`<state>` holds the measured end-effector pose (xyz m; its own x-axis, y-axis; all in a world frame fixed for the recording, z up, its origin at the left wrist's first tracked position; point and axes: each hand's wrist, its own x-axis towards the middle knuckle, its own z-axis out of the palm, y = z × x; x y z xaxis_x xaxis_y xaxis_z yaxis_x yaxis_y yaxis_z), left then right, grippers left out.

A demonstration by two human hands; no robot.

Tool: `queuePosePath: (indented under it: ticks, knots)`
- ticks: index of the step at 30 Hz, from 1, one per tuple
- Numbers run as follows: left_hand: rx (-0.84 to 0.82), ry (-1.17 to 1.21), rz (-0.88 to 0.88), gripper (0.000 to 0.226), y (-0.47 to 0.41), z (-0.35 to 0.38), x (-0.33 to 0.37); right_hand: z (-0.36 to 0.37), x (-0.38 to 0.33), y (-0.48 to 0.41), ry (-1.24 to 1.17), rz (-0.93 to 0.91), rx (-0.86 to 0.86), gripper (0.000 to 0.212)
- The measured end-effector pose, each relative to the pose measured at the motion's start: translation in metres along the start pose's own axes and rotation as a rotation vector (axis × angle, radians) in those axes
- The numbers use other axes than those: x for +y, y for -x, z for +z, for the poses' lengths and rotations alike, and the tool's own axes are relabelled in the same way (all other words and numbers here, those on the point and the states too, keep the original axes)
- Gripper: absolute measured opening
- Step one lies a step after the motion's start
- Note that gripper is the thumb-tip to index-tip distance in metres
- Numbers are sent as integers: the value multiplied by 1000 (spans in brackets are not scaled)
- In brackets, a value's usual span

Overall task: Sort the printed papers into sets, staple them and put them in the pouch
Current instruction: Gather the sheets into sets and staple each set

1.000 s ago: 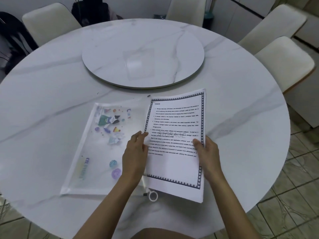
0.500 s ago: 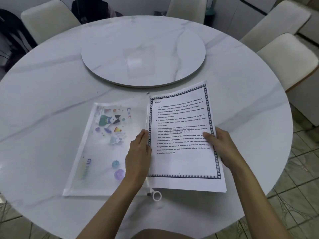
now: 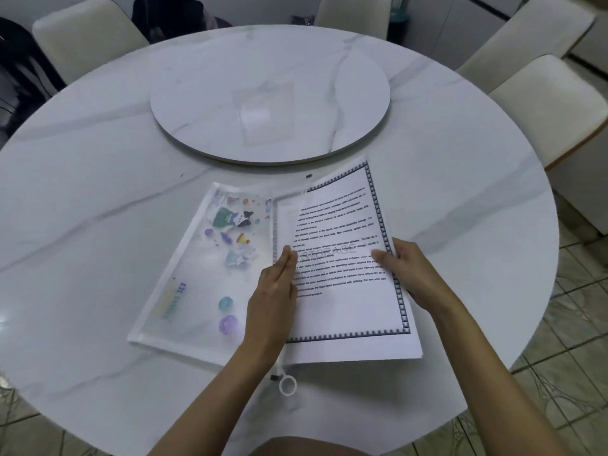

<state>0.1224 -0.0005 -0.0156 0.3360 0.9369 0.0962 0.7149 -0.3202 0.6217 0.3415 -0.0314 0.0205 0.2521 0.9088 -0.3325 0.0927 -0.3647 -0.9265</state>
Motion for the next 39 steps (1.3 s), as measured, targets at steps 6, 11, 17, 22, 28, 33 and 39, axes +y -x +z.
queuePosePath:
  ticks: [6, 11, 17, 22, 28, 33, 39]
  knots:
    - [-86, -68, -81, 57, -8, -5, 8, 23, 9, -4, -12, 30, 126, 18]
    - [-99, -121, -116, 57, -17, -6, 13, 38, 7, -5, 19, -23, 228, 17]
    - [-80, -117, -130, 54, -25, -13, 21, 55, 7, -6, 70, -73, 259, 22]
    - [-86, -103, -135, 53, -28, -14, 29, 74, 0, -14, 118, -81, 241, 24]
    - [-102, -77, -119, 55, -28, -18, 34, 92, -2, -20, 148, -28, 97, 27]
    - [-79, -56, -97, 53, -26, -21, 37, 105, -5, -24, 100, 2, -7, 22]
    - [-41, -25, -89, 52, -30, -28, 35, 122, -13, -29, -43, 96, -126, 20]
